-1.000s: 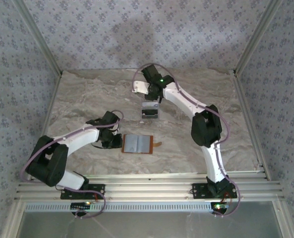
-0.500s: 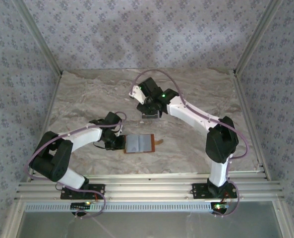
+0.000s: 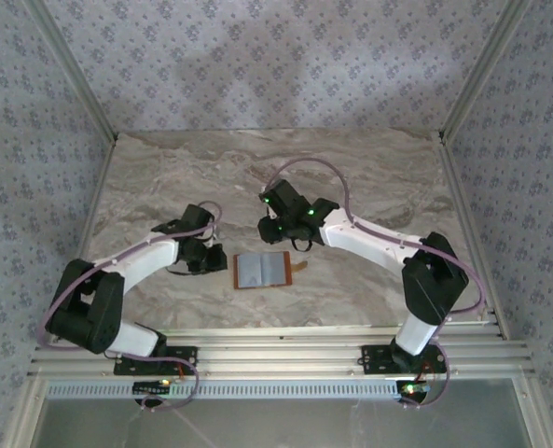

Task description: Take the credit cards out of the card holder

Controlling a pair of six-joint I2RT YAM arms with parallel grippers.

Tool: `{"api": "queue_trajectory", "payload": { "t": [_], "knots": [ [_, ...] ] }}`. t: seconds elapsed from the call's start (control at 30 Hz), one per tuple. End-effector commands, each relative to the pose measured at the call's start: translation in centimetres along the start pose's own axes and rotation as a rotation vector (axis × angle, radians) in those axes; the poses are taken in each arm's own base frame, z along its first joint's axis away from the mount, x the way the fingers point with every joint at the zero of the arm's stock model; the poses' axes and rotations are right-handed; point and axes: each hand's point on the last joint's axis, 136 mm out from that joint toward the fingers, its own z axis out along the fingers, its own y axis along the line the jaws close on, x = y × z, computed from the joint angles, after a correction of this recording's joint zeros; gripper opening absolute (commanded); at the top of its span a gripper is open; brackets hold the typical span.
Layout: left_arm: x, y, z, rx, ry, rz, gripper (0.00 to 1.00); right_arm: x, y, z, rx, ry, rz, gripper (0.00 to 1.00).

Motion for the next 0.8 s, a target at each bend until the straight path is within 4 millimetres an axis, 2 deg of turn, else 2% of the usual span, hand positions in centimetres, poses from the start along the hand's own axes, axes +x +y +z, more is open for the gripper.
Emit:
{"api": "queue_trajectory", "payload": {
  "t": [0.0,0.17,0.33,0.6,0.77],
  "knots": [
    [-0.8,0.5,-1.1,0.039,-0.040,-0.029,0.17,1.9,2.1,1.5,-0.086,0.079,0.171,0.26],
    [-1.4,1.8,-1.9,0.070,-0.082,-0.079,0.17,4.1,5.1,4.1,-0.153,0.174,0.196,0.28],
    [-1.7,1.2,-2.4,0.118,-0.114,-0.094,0.17,5.1,7.0,6.4,-0.170,0.240,0.183,0.30],
    [-1.6,1.1,-2.3,0.134,-0.122,-0.101,0.17,6.7,8.1,8.6,-0.176,0.305,0.190,0.32],
    [-1.5,0.9,-2.4,0.149,-0.120,-0.102,0.18,7.8,8.0,9.4,-0.166,0.342,0.193,0.33]
  ]
}}
